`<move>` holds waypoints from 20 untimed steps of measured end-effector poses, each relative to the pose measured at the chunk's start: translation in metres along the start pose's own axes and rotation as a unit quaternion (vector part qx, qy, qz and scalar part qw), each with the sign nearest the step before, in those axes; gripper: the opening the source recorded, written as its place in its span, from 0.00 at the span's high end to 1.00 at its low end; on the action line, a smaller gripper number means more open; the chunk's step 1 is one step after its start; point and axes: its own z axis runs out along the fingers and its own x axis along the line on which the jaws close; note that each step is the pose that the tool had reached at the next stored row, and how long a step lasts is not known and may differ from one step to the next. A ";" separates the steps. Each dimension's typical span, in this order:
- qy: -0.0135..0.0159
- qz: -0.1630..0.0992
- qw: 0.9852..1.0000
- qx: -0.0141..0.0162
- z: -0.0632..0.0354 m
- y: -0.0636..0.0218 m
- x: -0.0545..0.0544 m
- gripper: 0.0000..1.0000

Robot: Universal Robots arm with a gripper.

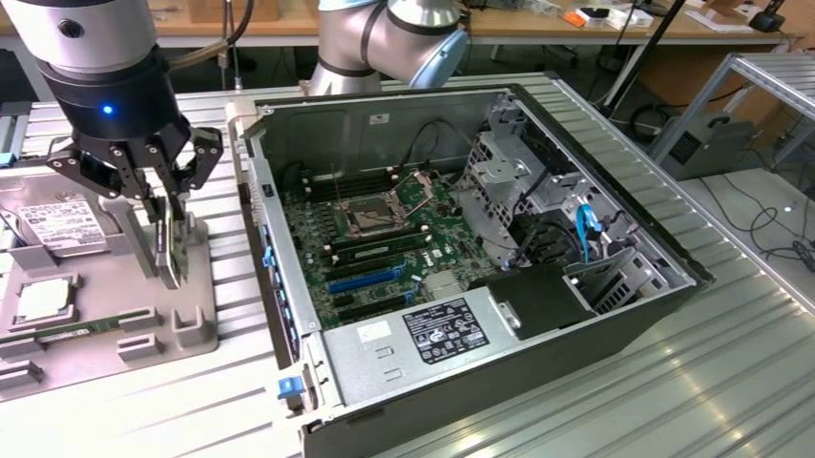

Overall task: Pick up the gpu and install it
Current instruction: 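Pick up the gpu and move the gpu toward the slot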

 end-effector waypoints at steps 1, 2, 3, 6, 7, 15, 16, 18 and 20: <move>0.000 -0.002 1.000 0.000 -0.0007 0.0000 0.000 0.73; 0.000 -0.005 1.000 0.000 -0.0012 0.0000 0.000 0.73; 0.000 -0.009 1.000 0.001 -0.0014 0.0001 0.000 0.73; 0.001 -0.017 1.000 0.001 -0.0017 0.0002 -0.001 0.73; 0.001 -0.019 1.000 0.001 -0.0017 0.0002 -0.001 0.73; 0.000 -0.031 0.999 0.028 -0.0024 0.0005 -0.002 0.73; 0.000 -0.032 0.999 0.028 -0.0043 0.0006 -0.002 0.73; 0.000 -0.032 0.999 0.028 -0.0085 0.0008 -0.003 0.73; 0.000 -0.032 0.999 0.028 -0.0116 0.0009 -0.003 0.73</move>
